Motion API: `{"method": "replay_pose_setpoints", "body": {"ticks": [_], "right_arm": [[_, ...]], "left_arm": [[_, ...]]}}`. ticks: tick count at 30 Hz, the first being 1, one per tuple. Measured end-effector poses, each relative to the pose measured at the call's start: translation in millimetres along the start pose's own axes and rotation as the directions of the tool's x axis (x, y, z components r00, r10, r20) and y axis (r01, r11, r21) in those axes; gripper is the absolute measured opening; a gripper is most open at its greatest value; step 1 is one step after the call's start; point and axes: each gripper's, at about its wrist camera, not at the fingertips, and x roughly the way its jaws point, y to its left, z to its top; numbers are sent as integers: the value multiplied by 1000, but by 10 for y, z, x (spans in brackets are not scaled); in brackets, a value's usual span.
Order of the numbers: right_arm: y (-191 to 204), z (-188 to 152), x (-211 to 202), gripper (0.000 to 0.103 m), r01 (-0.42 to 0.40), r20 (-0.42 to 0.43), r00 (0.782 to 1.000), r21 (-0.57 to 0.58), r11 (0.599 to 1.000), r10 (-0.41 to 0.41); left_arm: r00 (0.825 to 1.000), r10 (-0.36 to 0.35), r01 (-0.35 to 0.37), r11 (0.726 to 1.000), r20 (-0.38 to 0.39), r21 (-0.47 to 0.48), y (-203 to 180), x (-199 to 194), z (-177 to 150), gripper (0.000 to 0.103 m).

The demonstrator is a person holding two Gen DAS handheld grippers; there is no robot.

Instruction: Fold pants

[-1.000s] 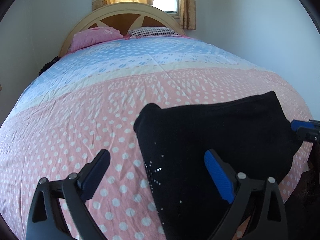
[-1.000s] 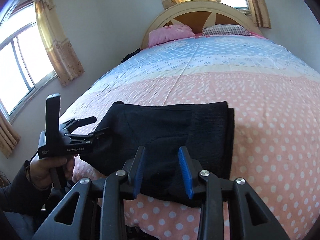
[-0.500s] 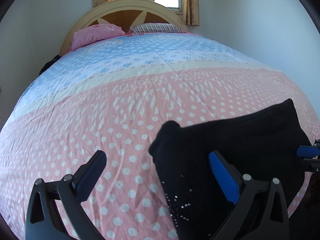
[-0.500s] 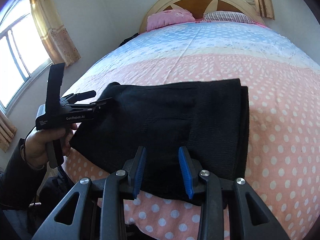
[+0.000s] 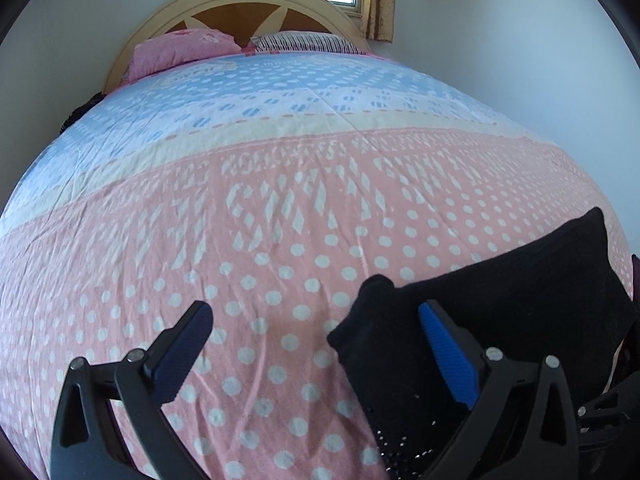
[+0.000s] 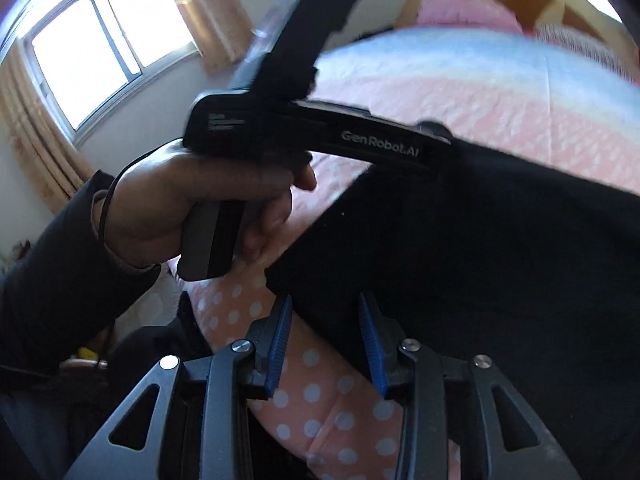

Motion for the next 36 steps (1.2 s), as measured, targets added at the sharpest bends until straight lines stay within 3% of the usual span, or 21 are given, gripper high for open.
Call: {"method": "replay_pose_setpoints", "body": {"ticks": [4,8,10,12,13,16,19,23,27,36], "right_arm": [[-81,27,-97,37,-43,9,999,64,997,43],[-116,-72,-486,37,-14,97,995,47,999,9],[-230,-133,-754,41,28,147,988,57,998,-36],[-409,-171,-1021,57,60,192,978,106,993,-79],[-532,-199,-1168,59,83,216,970,144,986,-114],[-954,-267,-1521,59,146,268,936,291,945,-228],[-1376,-441,-1692,59,156,250,920,472,868,-301],[-1664,-560,-1673,59,201,159,930,538,819,-332],[-1723,-624,-1486,59,140,132,958,558,818,-254],[-1782,-678,-1375,59,136,162,947,584,801,-279]], "left_arm": [[1000,6,-6,1000,13,-25,-8,-77,-33,103],[998,11,-5,996,68,-87,-14,-359,-147,103],[995,0,10,995,101,-103,-27,-519,-205,103],[991,-30,47,990,128,-130,-54,-650,-261,103],[990,-42,61,988,137,-140,-63,-692,-275,103],[986,-79,100,985,149,-143,-161,-732,-310,103],[991,-84,98,987,107,-128,-283,-616,-355,103],[993,-90,98,989,71,-115,-406,-499,-416,103],[997,-67,69,993,25,-91,-473,-384,-456,103],[997,-82,80,991,-9,-102,-458,-313,-492,103]]}}
